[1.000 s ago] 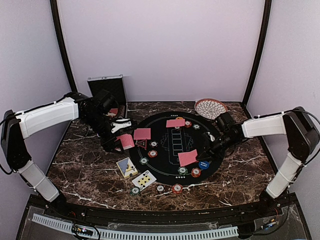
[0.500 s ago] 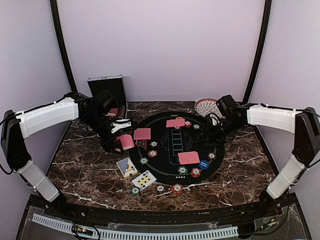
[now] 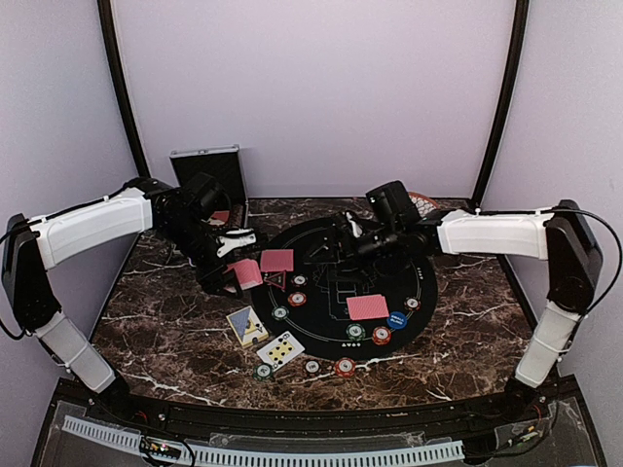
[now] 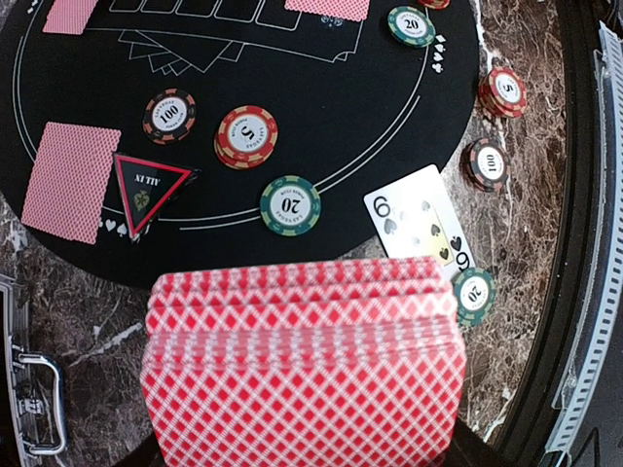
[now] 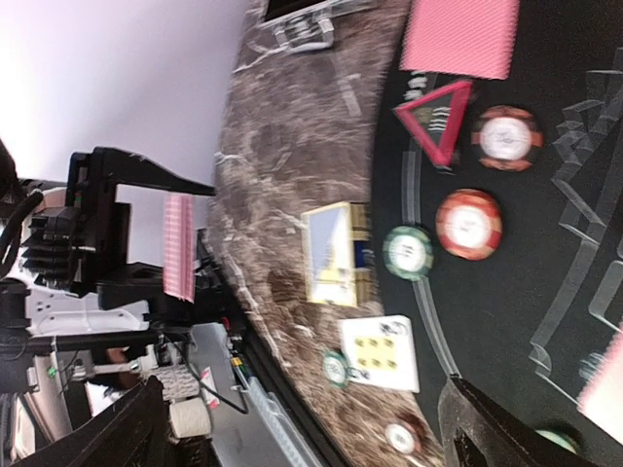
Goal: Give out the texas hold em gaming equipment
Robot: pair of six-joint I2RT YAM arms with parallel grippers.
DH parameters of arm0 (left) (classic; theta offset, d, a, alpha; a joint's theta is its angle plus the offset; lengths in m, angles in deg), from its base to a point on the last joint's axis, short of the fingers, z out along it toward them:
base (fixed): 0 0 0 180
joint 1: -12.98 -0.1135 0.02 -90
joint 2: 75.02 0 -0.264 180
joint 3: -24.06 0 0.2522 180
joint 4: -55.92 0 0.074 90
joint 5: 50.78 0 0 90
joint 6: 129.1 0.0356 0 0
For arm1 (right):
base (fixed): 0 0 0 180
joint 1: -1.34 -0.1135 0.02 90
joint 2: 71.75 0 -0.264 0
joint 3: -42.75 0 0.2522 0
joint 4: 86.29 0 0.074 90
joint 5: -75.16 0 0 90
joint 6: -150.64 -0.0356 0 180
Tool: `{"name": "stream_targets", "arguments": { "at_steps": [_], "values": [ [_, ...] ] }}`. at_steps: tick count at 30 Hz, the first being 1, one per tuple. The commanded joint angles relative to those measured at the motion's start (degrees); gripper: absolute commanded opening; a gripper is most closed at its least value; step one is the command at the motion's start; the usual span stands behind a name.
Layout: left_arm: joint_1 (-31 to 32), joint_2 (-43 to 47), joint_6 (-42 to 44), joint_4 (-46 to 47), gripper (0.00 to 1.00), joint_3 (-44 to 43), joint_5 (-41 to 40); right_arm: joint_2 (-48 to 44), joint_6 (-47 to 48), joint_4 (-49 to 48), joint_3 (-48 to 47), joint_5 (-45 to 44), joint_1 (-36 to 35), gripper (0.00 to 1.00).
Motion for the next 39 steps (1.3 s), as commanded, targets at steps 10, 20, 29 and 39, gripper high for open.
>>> {"name": "stream_targets", "arguments": {
  "at_steps": [10,20,29,39],
  "values": [
    [-0.26,0.72,-0.15,-1.07,0.0,-2.89,1.65,15.56,-14.02,-21.81,-12.73,7.62,-8.18,0.99],
    [-0.25,0.59,-0.18,-1.09,0.0,-3.41,1.93,20.63,-15.46,-22.71,-17.27,8.77,-10.0,0.93],
    [-0.26,0.02,-0.82,-1.78,0.0,-4.72,2.9,25.88,-17.05,-22.46,-23.31,8.29,-10.81,0.87],
    [-0.25,0.51,-0.67,-2.24,0.0,-4.75,2.8,27.59,-15.65,-18.45,-24.14,6.54,-10.05,0.78]
  ]
}}
